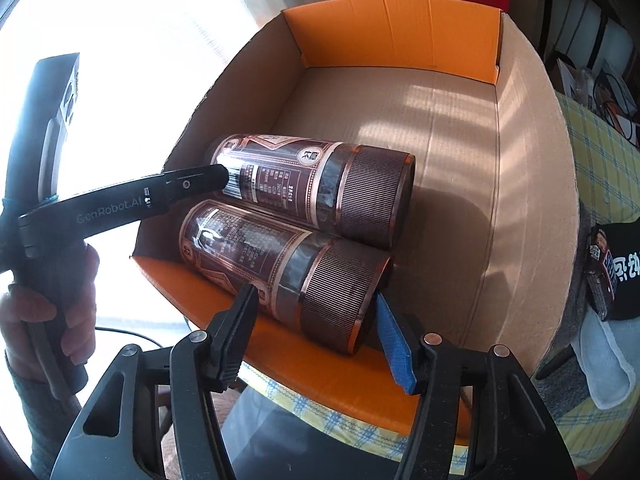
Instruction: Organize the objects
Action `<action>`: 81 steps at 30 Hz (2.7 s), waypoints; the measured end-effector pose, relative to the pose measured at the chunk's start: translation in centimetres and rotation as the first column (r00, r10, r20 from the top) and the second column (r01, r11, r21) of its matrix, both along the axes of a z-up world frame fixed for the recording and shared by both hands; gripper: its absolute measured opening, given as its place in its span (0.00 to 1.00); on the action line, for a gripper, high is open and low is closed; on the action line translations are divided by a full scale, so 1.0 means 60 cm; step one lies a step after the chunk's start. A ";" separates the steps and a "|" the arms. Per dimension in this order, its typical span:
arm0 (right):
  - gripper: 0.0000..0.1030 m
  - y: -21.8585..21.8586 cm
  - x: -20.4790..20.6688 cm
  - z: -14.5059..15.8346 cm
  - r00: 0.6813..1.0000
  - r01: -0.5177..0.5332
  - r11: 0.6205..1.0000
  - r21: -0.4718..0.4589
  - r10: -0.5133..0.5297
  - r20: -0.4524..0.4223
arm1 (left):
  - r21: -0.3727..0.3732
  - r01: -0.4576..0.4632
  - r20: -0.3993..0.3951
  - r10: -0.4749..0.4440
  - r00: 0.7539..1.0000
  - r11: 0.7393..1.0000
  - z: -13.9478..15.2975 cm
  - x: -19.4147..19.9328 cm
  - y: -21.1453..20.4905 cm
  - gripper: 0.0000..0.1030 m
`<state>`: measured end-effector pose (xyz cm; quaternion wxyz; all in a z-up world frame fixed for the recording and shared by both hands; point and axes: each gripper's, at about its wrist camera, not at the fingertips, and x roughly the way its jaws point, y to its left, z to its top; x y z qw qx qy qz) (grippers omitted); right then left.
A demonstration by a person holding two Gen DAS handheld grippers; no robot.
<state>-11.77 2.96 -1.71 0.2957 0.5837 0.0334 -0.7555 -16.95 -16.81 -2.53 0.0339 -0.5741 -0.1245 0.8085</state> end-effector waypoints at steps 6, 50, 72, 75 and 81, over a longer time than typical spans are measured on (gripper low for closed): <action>0.58 0.048 0.002 0.067 0.992 0.017 1.000 -0.004 -0.017 -0.129 | -0.075 -0.030 -0.041 0.027 0.999 0.997 0.023 0.011 0.007 0.62; 0.76 0.290 -0.077 0.038 0.970 0.069 0.988 0.138 -0.034 -0.240 | -0.001 0.283 -0.187 -0.278 0.942 0.959 0.139 0.008 0.341 0.87; 0.33 0.301 -0.114 -0.014 0.986 0.007 1.000 0.025 -0.003 -0.168 | -0.018 0.324 -0.159 -0.323 0.933 0.946 0.114 -0.011 0.359 0.87; 0.31 0.333 -0.112 -0.001 0.983 0.095 0.995 -0.028 -0.098 -0.154 | -0.041 0.389 -0.158 -0.390 0.907 0.921 0.116 -0.002 0.383 0.87; 0.31 0.389 -0.098 0.030 0.966 0.199 0.976 -0.085 -0.210 -0.153 | -0.127 0.488 -0.147 -0.503 0.852 0.864 0.115 0.014 0.438 0.87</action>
